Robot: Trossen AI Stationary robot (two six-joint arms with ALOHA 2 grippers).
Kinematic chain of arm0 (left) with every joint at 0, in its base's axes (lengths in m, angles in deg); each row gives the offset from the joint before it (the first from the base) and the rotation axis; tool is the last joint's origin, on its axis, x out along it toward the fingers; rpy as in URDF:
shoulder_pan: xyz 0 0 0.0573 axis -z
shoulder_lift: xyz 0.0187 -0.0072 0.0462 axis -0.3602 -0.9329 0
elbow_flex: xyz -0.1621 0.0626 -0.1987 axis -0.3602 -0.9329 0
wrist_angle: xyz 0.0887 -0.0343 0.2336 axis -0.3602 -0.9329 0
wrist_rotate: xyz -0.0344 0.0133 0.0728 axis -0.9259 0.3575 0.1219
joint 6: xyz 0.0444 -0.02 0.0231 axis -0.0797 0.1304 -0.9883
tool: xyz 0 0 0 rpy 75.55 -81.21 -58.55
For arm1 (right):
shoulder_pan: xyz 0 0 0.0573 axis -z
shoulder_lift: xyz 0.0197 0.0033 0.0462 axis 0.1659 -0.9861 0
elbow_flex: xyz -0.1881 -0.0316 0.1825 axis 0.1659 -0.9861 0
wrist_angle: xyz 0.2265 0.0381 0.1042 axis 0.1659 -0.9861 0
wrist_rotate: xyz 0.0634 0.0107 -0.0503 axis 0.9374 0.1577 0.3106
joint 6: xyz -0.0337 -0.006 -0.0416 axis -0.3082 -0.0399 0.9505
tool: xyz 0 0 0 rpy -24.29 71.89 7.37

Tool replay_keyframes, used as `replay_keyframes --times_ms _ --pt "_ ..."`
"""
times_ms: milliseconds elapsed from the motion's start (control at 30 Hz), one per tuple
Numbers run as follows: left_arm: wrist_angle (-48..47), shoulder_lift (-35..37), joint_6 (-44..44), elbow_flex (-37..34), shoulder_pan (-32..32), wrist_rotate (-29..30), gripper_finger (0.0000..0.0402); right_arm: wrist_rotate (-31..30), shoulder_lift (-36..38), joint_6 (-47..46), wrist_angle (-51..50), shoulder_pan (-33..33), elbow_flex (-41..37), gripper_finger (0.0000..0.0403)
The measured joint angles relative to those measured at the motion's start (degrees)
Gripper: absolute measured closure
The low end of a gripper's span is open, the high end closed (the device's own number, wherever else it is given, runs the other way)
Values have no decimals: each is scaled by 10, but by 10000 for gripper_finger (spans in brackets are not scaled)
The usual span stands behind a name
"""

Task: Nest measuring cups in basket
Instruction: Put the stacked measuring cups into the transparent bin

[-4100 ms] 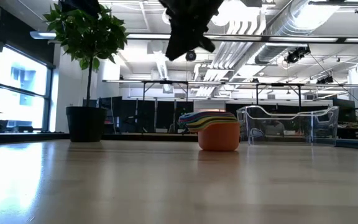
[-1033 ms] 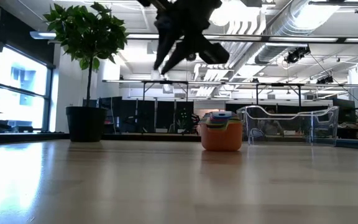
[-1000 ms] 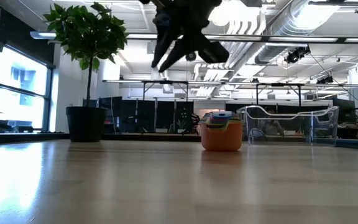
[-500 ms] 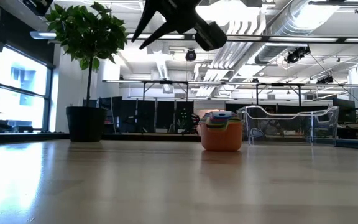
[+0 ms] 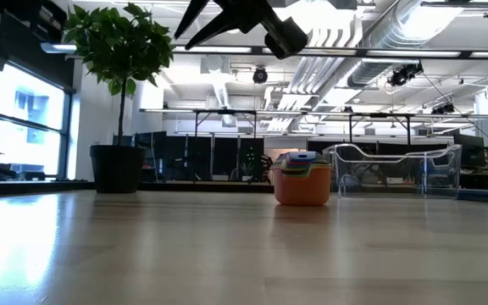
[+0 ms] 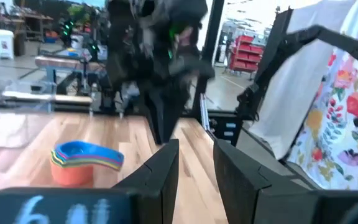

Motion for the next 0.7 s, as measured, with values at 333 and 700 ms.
replay_keyframes --times_ms 333,700 --pt "1 43 7 -80 -10 15 312 -39 9 -6 69 0 0 355" --pt "-4 50 -3 -135 -53 -11 312 -69 13 14 194 -7 0 355"
